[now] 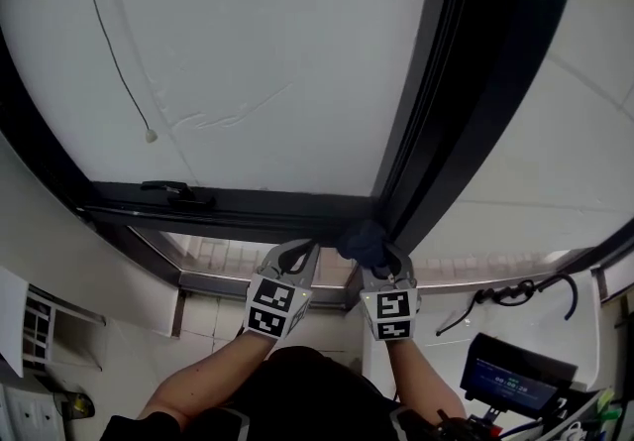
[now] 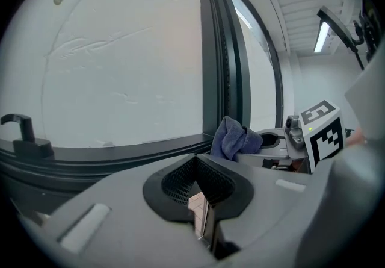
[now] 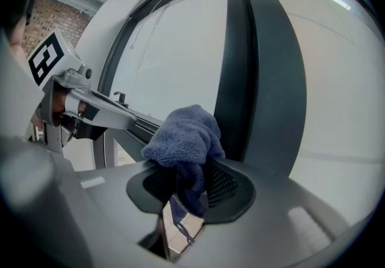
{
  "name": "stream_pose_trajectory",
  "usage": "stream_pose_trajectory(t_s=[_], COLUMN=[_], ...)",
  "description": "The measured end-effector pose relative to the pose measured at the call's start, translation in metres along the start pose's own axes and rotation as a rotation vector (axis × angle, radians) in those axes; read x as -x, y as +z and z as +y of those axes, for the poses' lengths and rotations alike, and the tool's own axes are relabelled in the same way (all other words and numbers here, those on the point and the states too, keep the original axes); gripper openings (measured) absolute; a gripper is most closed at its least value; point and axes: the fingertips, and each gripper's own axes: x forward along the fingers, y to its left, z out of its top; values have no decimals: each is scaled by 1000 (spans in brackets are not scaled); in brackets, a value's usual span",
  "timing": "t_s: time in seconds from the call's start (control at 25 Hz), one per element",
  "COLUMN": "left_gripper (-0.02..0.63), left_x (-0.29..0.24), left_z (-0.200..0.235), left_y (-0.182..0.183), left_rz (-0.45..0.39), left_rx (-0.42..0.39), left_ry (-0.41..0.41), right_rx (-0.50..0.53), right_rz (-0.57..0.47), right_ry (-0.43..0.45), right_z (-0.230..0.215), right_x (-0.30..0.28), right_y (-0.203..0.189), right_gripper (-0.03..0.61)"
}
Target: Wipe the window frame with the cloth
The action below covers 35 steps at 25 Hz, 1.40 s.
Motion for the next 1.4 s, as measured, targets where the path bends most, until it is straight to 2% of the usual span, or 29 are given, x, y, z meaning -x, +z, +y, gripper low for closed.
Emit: stream_pose_trajectory(t_s=[0.32,0.52,1.4], left_gripper=[-6,-6,-6], left_x=[21,35,133], left_z=[25,42,133], left_y=[-5,-9,-43], left_rz=[7,9,12], left_rx=[5,12,120], left_ry=[39,58,275], right_rx=[5,16,54], right_rz=[-1,8,-9], right_ry=[34,89,287], right_z=[22,48,171], right_x=[-7,-20,-66], right_y=[10,16,55], right_gripper=[118,118,118])
